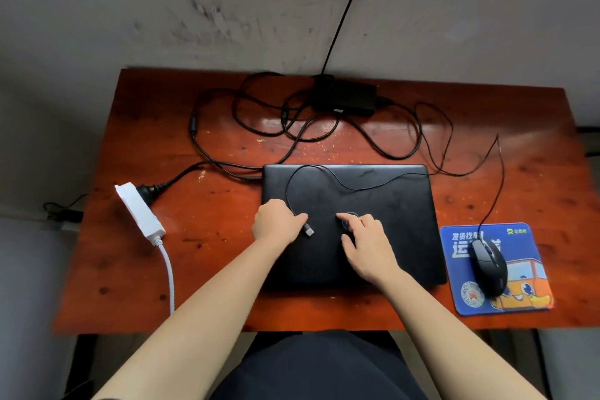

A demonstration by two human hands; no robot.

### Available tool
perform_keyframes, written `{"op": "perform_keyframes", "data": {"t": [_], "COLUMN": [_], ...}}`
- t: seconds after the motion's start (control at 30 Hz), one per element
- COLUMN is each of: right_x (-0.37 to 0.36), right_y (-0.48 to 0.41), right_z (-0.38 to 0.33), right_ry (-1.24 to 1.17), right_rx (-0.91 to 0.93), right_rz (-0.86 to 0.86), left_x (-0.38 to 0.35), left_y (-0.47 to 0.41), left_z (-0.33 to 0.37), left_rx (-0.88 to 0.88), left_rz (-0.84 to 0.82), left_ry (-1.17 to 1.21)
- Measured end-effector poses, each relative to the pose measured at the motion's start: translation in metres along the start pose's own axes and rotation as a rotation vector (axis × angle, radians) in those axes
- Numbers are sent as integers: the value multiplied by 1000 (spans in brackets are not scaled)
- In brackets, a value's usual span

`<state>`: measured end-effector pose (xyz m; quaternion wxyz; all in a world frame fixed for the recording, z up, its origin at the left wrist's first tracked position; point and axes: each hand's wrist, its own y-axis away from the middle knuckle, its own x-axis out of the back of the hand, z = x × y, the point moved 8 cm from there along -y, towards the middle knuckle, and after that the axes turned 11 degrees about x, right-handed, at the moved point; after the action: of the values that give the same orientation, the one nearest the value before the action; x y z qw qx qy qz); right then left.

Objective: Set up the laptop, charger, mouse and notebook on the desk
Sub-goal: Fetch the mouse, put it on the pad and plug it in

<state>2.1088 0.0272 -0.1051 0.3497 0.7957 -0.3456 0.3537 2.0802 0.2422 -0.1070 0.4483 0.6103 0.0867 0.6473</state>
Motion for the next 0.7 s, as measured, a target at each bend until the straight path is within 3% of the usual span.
{"op": "perform_keyframes", "data": {"t": [0.23, 0.47, 0.6, 0.7], "right_x": [-2, -14, -23, -23], "right_y": [-1, -31, -57, -81], "right_z": [-17, -76, -100, -109], "right_ry": [87, 161, 163, 194], "right_rx": [67, 301, 329, 338], "right_rz": [41, 160, 206, 225], "left_x": [31, 39, 47, 42], "left_y": [-11, -41, -52, -53], "left_z": [-49, -109, -138, -152], "left_rx": [96, 222, 368, 451], "left_rz": [33, -233, -111, -40], "left_ry": [493, 1165, 1571, 1646]}}
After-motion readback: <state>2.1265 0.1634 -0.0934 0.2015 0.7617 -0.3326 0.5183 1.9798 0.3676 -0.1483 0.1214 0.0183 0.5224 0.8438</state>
